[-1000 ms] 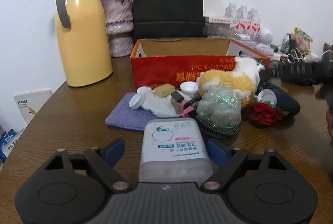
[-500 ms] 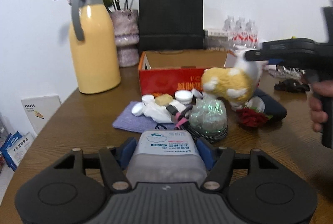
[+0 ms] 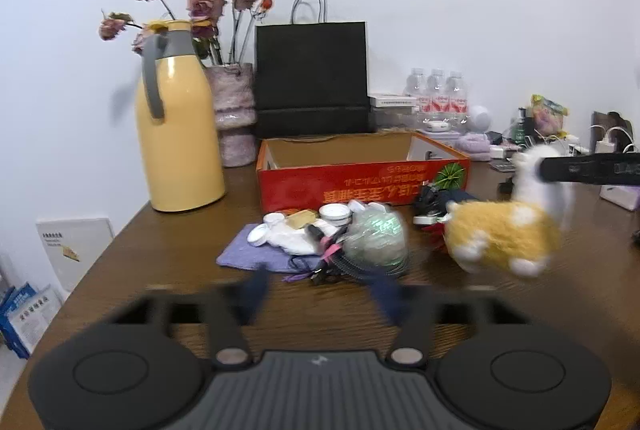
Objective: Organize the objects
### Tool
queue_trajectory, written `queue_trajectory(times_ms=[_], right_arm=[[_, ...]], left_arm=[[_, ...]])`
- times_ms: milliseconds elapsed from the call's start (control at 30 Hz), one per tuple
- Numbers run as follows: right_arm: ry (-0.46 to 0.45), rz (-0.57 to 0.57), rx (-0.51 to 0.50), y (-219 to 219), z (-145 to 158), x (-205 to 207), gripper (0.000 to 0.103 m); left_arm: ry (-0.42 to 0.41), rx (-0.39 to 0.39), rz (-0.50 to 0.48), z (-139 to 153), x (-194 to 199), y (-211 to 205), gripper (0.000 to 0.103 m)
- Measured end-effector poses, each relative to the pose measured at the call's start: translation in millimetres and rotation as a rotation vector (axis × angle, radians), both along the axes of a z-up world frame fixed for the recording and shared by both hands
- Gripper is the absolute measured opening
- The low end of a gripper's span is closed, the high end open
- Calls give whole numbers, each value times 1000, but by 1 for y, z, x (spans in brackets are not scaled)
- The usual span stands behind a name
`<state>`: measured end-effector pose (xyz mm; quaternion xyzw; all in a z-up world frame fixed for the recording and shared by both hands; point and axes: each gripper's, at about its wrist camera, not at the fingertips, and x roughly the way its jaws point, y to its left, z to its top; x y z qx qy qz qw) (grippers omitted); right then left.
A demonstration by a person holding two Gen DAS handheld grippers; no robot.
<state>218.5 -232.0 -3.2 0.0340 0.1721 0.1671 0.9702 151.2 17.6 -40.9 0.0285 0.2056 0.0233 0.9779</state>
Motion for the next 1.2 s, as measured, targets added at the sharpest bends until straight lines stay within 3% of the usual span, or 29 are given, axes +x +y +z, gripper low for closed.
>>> queue_trajectory(times_ms=[67,167,267,300,400,500,567,600,667,700,733,800,833,933,1000,1100,1133,1200], right_arm=[[28,12,23,0,-11,-5,36],[73,1,35,1,-24,-4,37],[76,0,31,-1,-23,-12,37],[71,3,21,-1,-22,-18,37],[91,20,1,-1,-24,-30,37],[111,19,2,-1,-28,-38,38],[126,6,-13,-2,-27,-43,38],[147,1,-34,-2,-26,-46,42],[226,38,-110,0,-26,-56,62],[241,77,-130,0,-26,-63,77],[232,115,-135,-2,-25,-73,84],[212,148,-146,-4,-22,-85,88],[196,147,-155,-4,-23,-87,90],[183,126,-213,-1,-33,-78,90],[163,146,-262,3,-43,-68,90],[157,96,-326,12,-60,-44,91],[209,90,-323,15,-63,-34,80],[254,166,-271,23,-58,-36,75]], left_arm=[[8,39,34,-16,2,0,72],[64,10,2,-12,-4,6,73],[84,21,-97,6,-33,8,100],[83,23,-127,8,-42,8,102],[128,10,-217,0,-55,4,101],[190,33,-174,-18,-47,-2,92],[217,-3,-173,-26,-39,0,89],[230,-21,-178,-29,-36,1,88],[250,-15,-128,-33,-30,2,84],[252,-15,-95,-35,-27,4,83],[253,-14,-56,-36,-23,5,82],[254,-27,-13,-36,-18,5,68],[264,-47,-14,-36,-17,6,68],[278,-63,-74,-31,-18,-3,72],[274,-69,-109,-29,-21,-5,83],[282,-37,-72,-31,-20,-6,83],[290,-29,-53,-32,-19,-4,83],[287,-39,-31,-31,-20,1,83]])
